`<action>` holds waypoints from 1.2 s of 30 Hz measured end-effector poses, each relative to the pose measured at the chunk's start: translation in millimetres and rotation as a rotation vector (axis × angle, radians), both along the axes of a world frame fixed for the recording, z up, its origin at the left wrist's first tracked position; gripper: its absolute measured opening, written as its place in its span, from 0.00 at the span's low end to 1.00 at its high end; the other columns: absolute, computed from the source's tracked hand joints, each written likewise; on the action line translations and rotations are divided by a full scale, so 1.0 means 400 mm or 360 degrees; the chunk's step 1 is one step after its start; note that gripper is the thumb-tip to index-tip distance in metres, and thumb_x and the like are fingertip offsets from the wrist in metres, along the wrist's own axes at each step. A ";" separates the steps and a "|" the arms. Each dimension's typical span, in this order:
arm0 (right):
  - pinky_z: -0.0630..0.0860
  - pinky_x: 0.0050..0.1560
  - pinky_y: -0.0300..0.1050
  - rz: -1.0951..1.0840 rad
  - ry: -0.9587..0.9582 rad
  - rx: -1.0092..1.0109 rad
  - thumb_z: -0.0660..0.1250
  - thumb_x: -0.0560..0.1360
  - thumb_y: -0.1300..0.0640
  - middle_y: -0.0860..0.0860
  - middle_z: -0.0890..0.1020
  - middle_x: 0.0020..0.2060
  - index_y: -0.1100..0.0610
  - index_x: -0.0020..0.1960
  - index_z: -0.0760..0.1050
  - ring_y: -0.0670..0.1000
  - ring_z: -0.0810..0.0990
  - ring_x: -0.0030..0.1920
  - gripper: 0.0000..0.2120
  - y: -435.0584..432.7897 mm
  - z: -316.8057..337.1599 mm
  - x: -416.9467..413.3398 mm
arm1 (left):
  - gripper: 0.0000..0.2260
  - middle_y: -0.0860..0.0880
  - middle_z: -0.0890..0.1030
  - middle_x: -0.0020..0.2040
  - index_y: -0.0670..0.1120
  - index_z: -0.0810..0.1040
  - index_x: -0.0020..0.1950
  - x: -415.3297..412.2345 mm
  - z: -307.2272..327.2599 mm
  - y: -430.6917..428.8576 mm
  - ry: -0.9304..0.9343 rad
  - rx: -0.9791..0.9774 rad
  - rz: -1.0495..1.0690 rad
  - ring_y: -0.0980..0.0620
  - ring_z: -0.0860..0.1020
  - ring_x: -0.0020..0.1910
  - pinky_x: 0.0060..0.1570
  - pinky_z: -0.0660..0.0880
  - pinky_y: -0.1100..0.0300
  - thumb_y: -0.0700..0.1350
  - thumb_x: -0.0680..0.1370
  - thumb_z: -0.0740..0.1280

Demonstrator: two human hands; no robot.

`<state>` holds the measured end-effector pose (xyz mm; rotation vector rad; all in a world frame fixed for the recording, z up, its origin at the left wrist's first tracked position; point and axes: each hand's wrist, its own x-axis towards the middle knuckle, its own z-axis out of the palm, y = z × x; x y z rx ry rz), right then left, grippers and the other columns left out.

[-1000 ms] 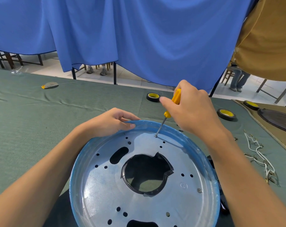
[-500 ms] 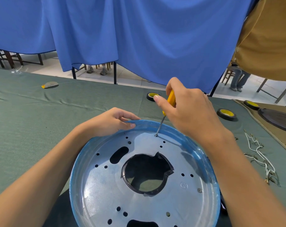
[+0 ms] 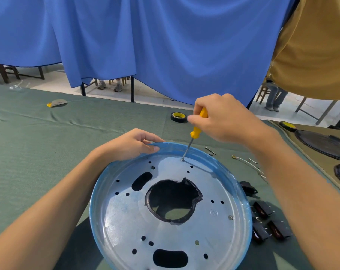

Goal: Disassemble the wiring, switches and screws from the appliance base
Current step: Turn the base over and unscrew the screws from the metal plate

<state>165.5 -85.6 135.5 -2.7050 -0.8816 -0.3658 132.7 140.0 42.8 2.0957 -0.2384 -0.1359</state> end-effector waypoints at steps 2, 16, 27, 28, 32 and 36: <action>0.64 0.35 0.44 0.0054 0.0132 -0.0081 0.66 0.74 0.49 0.48 0.75 0.37 0.47 0.40 0.71 0.51 0.73 0.41 0.06 0.006 0.023 0.001 | 0.11 0.54 0.86 0.44 0.56 0.81 0.55 -0.001 0.000 -0.001 -0.0005 0.0001 0.0005 0.57 0.83 0.42 0.42 0.76 0.64 0.41 0.80 0.65; 0.68 0.35 0.44 0.0061 0.0369 -0.0411 0.65 0.75 0.37 0.49 0.78 0.37 0.55 0.43 0.77 0.51 0.75 0.37 0.20 0.031 0.074 0.009 | 0.11 0.51 0.86 0.48 0.54 0.82 0.55 0.004 -0.004 0.005 -0.0016 -0.0011 -0.0011 0.52 0.84 0.48 0.50 0.79 0.57 0.40 0.80 0.65; 0.65 0.32 0.44 -0.0080 0.0233 -0.0387 0.64 0.75 0.38 0.51 0.74 0.32 0.59 0.40 0.75 0.52 0.71 0.34 0.23 0.066 0.062 0.024 | 0.12 0.52 0.86 0.48 0.58 0.82 0.54 0.010 -0.010 0.010 -0.0036 -0.0005 -0.0039 0.54 0.83 0.47 0.47 0.78 0.62 0.41 0.80 0.65; 0.64 0.31 0.44 -0.0105 0.0195 -0.0374 0.63 0.76 0.37 0.51 0.73 0.31 0.59 0.38 0.73 0.52 0.70 0.33 0.24 0.066 0.059 0.026 | 0.12 0.53 0.86 0.48 0.59 0.82 0.53 0.010 -0.009 0.010 -0.0040 0.0003 -0.0040 0.55 0.83 0.47 0.46 0.78 0.63 0.41 0.80 0.65; 0.66 0.31 0.42 -0.0038 0.0272 -0.0326 0.70 0.73 0.48 0.50 0.79 0.36 0.55 0.42 0.78 0.51 0.74 0.37 0.10 0.062 0.064 0.023 | 0.12 0.54 0.86 0.47 0.59 0.81 0.53 0.009 -0.008 0.008 -0.0037 0.0004 -0.0038 0.56 0.83 0.46 0.44 0.78 0.65 0.41 0.81 0.65; 0.69 0.34 0.43 -0.0008 0.0347 -0.0396 0.68 0.74 0.42 0.53 0.81 0.41 0.53 0.43 0.78 0.51 0.76 0.38 0.14 0.064 0.073 0.014 | 0.12 0.56 0.86 0.46 0.58 0.81 0.54 0.007 -0.005 0.005 -0.0056 0.0032 -0.0023 0.59 0.83 0.45 0.44 0.76 0.66 0.41 0.80 0.65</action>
